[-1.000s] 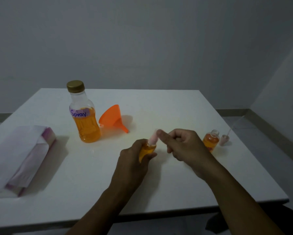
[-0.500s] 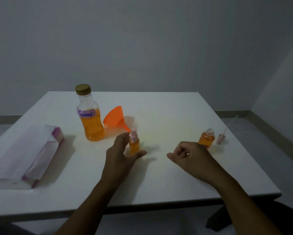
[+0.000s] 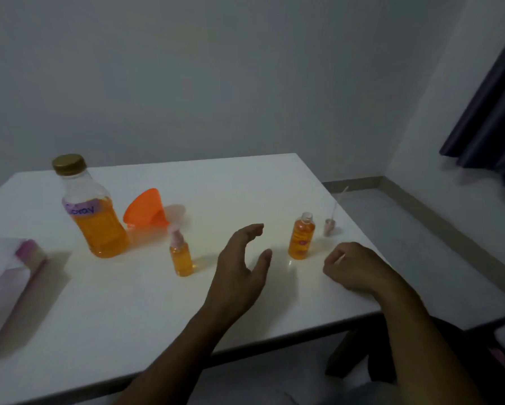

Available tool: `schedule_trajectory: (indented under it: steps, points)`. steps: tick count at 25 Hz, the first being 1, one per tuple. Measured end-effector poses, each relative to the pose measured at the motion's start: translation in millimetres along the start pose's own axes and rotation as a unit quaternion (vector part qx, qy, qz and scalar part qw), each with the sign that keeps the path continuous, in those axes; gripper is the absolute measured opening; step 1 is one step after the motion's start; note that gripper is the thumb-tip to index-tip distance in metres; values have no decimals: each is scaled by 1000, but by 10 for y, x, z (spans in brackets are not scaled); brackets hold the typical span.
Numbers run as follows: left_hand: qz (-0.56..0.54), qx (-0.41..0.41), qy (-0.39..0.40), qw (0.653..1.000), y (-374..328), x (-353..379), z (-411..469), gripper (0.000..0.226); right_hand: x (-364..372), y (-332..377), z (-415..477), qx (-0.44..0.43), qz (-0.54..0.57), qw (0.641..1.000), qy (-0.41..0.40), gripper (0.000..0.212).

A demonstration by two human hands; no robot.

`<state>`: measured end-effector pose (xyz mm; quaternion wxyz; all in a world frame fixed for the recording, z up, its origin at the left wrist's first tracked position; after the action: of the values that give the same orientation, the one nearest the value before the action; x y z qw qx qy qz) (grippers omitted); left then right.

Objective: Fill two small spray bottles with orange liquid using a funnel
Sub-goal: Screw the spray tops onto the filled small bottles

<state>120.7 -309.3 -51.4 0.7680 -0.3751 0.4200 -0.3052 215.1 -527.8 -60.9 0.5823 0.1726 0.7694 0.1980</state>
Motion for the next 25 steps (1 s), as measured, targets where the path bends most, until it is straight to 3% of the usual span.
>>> schedule_trajectory:
  steps: [5,8,10,13,17,22,25]
  points:
    - [-45,-64,114,990,52,715,308,73,-51,-50,331,11,120,981,-155,51]
    - [-35,-49,118,991,78,897,427,64,14,-10,512,6,176,962,-209,63]
    - [-42,-31,109,993,117,882,474,49,-12,-2,573,6,200,950,-239,51]
    - [-47,-28,94,994,180,711,447,46,-62,16,579,-24,194,941,-278,21]
    - [-18,-17,64,998,134,202,150,47,-119,258,372,-169,214,929,-252,14]
    - [18,-19,26,999,94,-493,-265,44,-92,740,-89,-334,186,906,-184,27]
    - [43,-28,0,999,211,-677,-355,46,-65,941,-264,-401,157,882,-190,30]
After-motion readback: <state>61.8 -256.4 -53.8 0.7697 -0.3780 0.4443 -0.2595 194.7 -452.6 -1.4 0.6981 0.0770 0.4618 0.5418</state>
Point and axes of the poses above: each hand's wrist, its own z-axis towards the middle knuckle, its own x-axis out of the palm, y = z × x, the point moved 6 cm from there along z, towards the middle knuckle, and after that the axes turned 3 degrees about -y, right-handed, at the moved point
